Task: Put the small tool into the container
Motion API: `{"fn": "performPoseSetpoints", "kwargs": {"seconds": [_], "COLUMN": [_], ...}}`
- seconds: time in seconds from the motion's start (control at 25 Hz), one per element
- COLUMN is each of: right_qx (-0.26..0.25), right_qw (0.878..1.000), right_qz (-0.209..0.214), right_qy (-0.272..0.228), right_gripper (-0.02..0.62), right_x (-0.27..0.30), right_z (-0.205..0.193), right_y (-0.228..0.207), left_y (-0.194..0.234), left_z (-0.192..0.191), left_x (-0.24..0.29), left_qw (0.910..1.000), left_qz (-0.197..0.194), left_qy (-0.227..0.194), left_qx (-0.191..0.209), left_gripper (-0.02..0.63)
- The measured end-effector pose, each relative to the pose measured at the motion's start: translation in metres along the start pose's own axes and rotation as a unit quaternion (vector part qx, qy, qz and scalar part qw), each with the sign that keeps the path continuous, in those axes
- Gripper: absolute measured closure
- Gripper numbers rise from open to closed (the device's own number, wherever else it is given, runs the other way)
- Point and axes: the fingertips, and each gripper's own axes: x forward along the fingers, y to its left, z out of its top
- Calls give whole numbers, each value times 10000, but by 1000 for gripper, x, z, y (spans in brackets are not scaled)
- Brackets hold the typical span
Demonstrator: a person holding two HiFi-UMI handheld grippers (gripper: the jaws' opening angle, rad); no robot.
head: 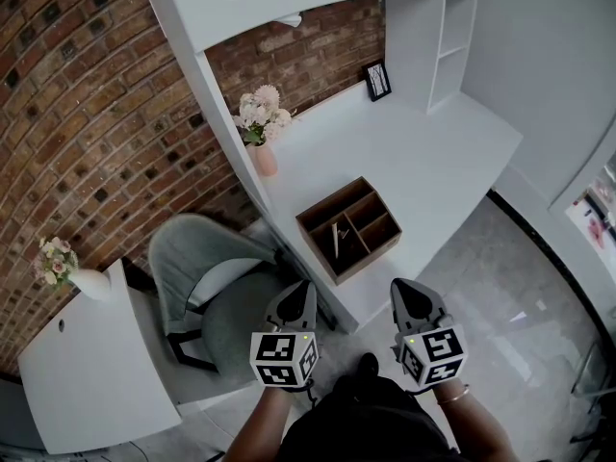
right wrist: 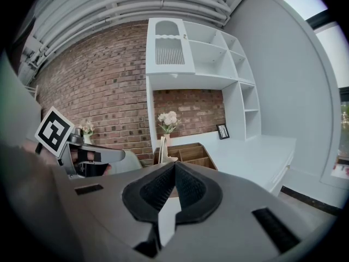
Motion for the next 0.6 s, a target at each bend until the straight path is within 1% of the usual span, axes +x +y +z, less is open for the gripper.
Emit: {"fn": "performPoseSetpoints", "kwargs": {"seconds": [0.6], "right_qx": [80], "right_qw": [10000], "right_qz": [46], "right_qy": [-9], "right_gripper": [592], "right_x": [1], "right_z": [1], "right_y": [-2], "left_y": [0], "left_z": [-1], "left_x": [2], "left_qw": [10000], "left_qz": [27], "left_qy": [34], "left_qx": [-28], "left_gripper": [597]}}
